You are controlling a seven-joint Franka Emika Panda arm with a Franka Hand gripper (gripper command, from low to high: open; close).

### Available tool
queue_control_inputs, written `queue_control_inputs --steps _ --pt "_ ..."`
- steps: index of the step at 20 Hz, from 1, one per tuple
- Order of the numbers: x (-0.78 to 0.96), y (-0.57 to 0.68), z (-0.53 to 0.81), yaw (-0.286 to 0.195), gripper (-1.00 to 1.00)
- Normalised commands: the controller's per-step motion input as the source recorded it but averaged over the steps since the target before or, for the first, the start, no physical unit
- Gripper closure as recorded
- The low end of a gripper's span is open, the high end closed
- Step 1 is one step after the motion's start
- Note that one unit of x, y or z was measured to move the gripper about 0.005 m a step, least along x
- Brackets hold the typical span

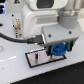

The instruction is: Insert the blue gear onto the right peg, followed by the red gear

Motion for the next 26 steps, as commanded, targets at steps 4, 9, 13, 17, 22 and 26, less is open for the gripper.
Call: queue_control_inputs --steps 4,9,13,17,22,26 --pt "0.04 -0.04 0.15 0.000 1.00" --pt "0.03 -0.01 0.42 0.000 1.00" --pt "0.03 -0.03 0.33 0.000 1.00" --pt "0.16 -0.10 0.12 0.000 1.00" --pt "0.14 -0.16 -0.08 0.000 1.00" --pt "0.14 -0.14 -0.12 0.000 1.00"
